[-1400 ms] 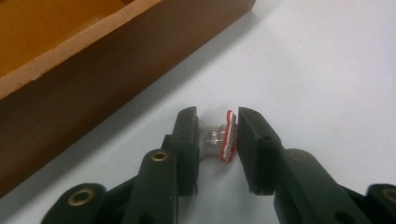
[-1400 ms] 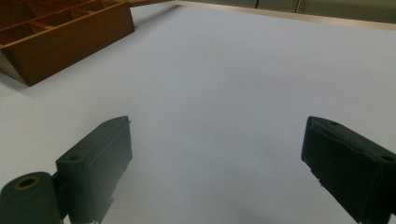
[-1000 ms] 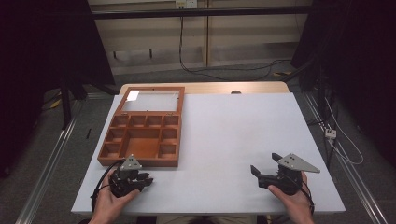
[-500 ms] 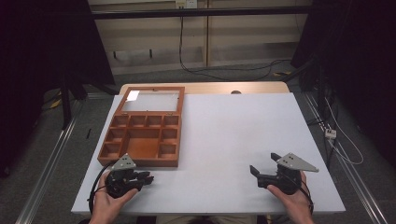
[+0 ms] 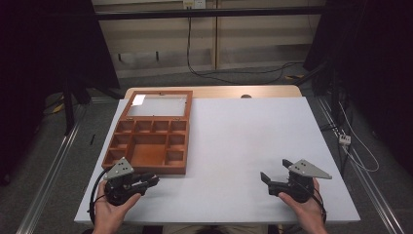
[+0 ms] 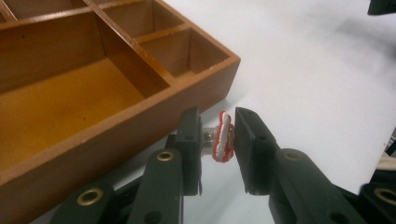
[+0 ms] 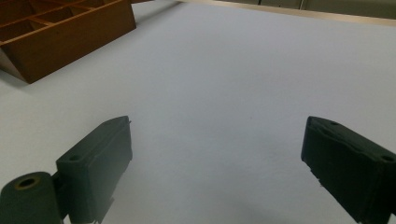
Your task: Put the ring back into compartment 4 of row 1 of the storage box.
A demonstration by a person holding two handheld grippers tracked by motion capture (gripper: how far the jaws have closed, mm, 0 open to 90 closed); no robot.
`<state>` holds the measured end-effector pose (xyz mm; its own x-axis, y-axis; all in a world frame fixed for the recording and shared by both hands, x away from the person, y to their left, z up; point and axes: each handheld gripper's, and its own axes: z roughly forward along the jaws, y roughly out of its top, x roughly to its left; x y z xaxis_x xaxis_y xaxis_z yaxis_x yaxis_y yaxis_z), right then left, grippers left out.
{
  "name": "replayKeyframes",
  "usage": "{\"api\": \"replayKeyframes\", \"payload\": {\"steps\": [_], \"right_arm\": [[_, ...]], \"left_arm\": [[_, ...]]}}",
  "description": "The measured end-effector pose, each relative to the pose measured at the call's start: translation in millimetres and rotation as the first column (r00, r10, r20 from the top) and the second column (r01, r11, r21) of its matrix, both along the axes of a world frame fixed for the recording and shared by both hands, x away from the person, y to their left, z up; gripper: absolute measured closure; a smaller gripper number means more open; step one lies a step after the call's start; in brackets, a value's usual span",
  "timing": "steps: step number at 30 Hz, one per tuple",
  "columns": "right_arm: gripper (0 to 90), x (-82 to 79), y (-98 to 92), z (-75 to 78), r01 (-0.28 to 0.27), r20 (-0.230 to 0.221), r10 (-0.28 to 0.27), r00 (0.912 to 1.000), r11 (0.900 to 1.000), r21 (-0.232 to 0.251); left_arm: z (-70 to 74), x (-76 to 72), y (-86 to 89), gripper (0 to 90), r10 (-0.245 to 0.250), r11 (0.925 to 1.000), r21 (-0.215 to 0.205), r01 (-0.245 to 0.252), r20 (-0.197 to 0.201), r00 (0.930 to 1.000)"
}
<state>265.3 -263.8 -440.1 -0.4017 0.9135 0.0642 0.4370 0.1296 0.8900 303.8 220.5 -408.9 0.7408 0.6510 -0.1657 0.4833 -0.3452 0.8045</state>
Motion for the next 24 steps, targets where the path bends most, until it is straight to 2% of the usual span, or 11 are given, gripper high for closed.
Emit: {"api": "replayKeyframes", "payload": {"steps": [7,9,12,14,18,24], "right_arm": [[8.5,-0.3,0.1,0.1,-0.002,0.001,0.002,1.0000,1.000,0.001],[8.5,0.3,-0.2,0.0,0.000,0.000,0.000,1.0000,1.000,0.002],[8.5,1.2,0.6,-0.1,-0.001,0.000,0.001,1.0000,1.000,0.001],[8.5,1.1,1.0,-0.1,0.002,0.000,-0.002,1.0000,1.000,0.001],[8.5,1.3,0.5,-0.1,-0.001,-0.001,0.001,1.0000,1.000,0.002],[8.5,2.3,1.3,-0.3,-0.004,0.000,0.004,1.0000,1.000,0.000]], "left_arm": [[5.1,0.4,-2.7,72.6,0.006,0.9998,-0.019,-0.006,0.020,0.9998],[7.4,1.1,-3.2,76.1,0.002,0.9994,-0.034,-0.001,0.032,0.9995],[8.9,2.6,-3.9,76.1,0.007,0.9989,-0.046,-0.005,0.033,0.9994],[9.4,4.1,-4.1,76.1,0.009,0.9993,-0.038,-0.008,0.029,0.9995],[13.6,6.4,-4.4,76.4,0.013,0.9983,-0.057,-0.011,0.040,0.9991],[20.5,8.9,-6.1,76.4,0.017,0.9980,-0.062,-0.013,0.053,0.9985]]}}
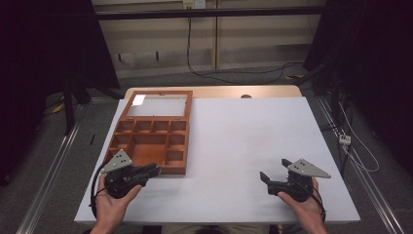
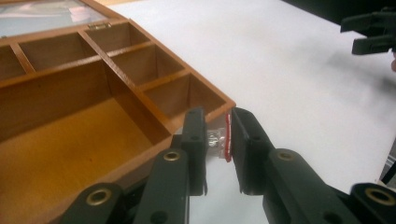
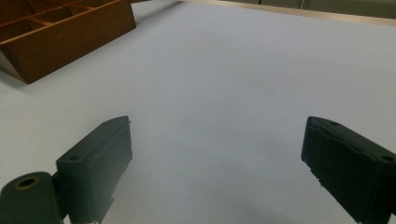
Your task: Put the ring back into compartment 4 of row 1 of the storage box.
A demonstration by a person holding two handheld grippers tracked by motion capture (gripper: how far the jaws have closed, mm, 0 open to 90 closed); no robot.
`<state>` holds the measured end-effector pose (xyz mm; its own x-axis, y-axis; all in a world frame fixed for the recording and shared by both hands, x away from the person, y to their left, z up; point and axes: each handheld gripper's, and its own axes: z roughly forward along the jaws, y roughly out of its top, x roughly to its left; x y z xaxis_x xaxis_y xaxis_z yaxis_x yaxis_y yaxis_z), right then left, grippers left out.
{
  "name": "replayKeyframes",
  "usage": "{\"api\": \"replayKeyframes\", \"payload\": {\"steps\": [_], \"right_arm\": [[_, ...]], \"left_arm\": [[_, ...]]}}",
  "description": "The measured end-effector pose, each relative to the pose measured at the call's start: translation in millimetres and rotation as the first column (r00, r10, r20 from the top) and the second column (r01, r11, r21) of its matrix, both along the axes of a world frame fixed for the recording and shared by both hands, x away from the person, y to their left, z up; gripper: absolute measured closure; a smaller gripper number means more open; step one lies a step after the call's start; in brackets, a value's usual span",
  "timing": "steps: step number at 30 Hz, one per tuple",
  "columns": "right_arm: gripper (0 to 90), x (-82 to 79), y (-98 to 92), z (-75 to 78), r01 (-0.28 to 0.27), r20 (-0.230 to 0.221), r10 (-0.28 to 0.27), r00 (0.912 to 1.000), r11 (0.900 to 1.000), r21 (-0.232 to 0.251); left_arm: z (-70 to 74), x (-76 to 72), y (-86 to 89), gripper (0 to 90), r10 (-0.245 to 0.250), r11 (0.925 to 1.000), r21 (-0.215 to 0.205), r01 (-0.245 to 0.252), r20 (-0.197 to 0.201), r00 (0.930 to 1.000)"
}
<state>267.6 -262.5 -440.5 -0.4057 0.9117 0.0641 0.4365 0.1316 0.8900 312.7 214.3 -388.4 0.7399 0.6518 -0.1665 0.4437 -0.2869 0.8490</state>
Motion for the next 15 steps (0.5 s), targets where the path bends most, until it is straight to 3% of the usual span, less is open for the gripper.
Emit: {"api": "replayKeyframes", "payload": {"steps": [7,15], "right_arm": [[8.5,0.2,0.0,0.1,-0.002,0.000,0.002,1.0000,1.000,0.000],[8.5,0.1,-0.3,0.3,-0.001,0.000,0.001,1.0000,1.000,0.001]], "left_arm": [[10.9,6.0,-1.7,76.5,0.008,1.0000,-0.006,-0.008,0.023,0.9997],[14.5,14.8,-7.7,76.5,0.006,1.0000,-0.002,-0.006,0.021,0.9997]]}}
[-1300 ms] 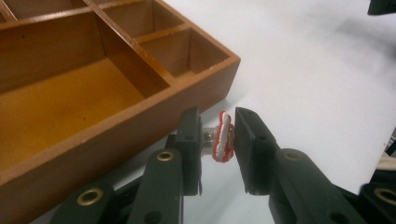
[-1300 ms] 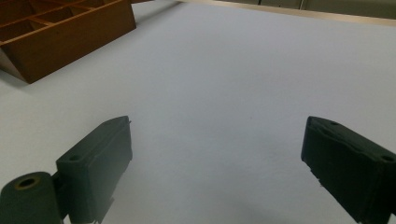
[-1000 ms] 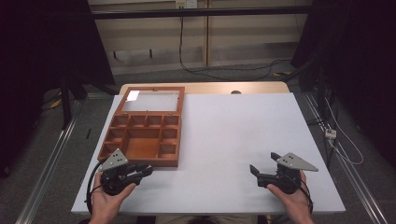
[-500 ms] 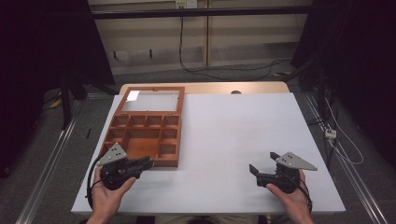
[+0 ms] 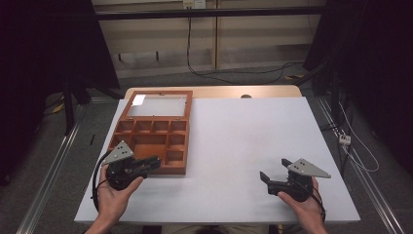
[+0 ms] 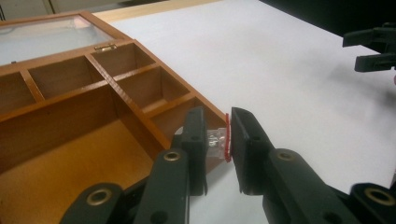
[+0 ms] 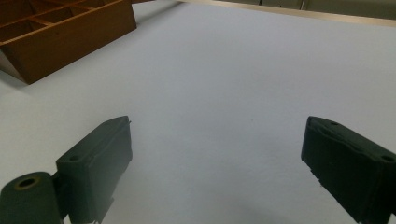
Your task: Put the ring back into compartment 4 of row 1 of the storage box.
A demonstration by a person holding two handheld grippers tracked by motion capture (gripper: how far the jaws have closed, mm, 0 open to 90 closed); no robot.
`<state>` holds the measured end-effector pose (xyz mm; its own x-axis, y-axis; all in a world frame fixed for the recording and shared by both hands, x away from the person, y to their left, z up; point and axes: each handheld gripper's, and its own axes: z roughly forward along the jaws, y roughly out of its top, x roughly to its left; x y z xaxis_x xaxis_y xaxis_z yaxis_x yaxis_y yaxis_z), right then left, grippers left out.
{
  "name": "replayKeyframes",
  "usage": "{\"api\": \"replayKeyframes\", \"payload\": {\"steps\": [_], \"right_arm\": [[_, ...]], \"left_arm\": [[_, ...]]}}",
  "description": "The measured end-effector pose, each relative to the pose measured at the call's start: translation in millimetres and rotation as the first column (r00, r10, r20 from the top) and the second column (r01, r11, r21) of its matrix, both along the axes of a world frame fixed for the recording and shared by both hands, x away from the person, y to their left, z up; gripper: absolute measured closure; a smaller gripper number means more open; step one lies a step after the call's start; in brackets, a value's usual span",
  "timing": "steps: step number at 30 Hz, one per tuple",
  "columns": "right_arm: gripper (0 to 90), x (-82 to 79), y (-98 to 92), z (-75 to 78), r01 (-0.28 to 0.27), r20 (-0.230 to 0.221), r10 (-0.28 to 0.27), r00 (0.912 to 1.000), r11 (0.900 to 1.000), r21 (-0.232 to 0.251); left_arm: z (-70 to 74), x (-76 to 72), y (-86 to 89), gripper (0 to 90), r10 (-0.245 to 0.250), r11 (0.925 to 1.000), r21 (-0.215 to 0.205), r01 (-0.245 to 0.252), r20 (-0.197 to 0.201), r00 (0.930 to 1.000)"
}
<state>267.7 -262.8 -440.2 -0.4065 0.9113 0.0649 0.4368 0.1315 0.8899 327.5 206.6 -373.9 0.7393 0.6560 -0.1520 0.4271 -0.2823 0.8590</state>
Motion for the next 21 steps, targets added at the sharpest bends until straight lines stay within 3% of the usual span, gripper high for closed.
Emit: {"api": "replayKeyframes", "payload": {"steps": [7,9,13,21], "right_arm": [[8.5,0.0,-0.1,0.2,-0.001,0.001,0.001,1.0000,1.000,0.002],[8.5,0.3,-0.1,0.1,-0.001,0.002,0.001,1.0000,1.000,0.000],[8.5,0.7,0.1,0.0,-0.004,0.001,0.004,1.0000,1.000,0.001],[8.5,0.5,-0.7,0.1,-0.003,0.001,0.003,1.0000,1.000,0.003]], "left_arm": [[9.1,9.0,-6.4,76.7,-0.002,1.0000,-0.008,0.002,0.011,0.9999],[9.2,12.1,-10.1,76.7,0.001,0.9995,-0.031,-0.001,0.004,1.0000],[10.7,18.9,-19.8,76.7,0.002,1.0000,-0.003,-0.002,0.031,0.9995],[17.2,30.5,-22.9,76.7,0.010,0.9998,-0.019,-0.010,0.032,0.9994]]}}
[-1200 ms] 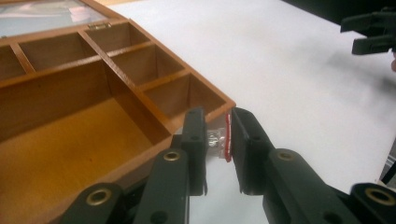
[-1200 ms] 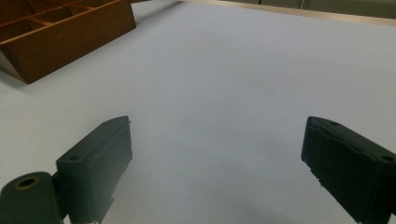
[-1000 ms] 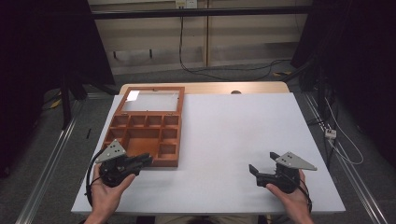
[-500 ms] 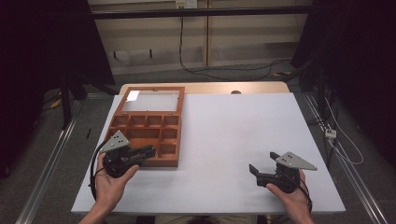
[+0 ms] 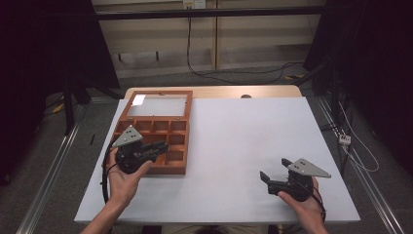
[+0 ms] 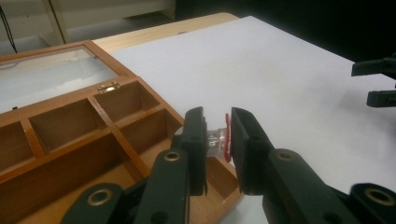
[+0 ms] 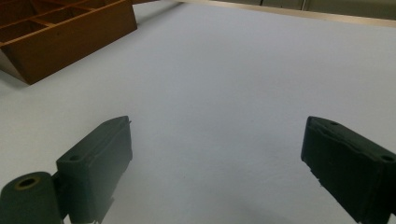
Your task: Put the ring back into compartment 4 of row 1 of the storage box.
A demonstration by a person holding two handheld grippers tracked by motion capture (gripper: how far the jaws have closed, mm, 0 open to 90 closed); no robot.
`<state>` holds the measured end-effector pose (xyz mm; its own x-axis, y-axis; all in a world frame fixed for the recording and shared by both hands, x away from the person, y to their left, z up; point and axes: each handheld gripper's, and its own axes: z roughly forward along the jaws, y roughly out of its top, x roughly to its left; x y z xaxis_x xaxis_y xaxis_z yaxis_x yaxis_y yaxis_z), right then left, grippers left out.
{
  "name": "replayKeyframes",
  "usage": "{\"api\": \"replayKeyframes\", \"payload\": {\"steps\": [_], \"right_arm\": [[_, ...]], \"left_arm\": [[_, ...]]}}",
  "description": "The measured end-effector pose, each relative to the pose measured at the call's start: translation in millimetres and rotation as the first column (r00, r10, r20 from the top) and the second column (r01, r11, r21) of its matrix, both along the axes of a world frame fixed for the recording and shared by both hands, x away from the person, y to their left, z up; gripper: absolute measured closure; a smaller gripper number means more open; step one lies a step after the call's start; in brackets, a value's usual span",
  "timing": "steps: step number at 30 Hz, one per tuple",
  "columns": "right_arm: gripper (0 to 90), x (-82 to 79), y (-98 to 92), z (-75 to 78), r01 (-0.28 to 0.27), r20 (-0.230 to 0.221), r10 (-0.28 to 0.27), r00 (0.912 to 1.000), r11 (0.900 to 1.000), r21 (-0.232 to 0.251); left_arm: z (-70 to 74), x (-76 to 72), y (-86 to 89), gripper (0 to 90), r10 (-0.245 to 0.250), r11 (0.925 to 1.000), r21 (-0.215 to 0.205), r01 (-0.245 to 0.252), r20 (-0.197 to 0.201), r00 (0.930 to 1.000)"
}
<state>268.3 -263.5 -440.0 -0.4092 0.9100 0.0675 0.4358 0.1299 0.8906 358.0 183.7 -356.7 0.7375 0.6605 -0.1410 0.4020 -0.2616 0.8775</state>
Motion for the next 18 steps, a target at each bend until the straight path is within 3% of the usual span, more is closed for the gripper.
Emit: {"api": "replayKeyframes", "payload": {"steps": [18], "right_arm": [[8.6,0.0,0.3,-0.2,0.000,0.000,0.000,1.0000,1.000,0.000]], "left_arm": [[18.3,28.6,-6.9,76.7,0.015,0.9994,0.031,-0.016,0.033,0.9993]]}}
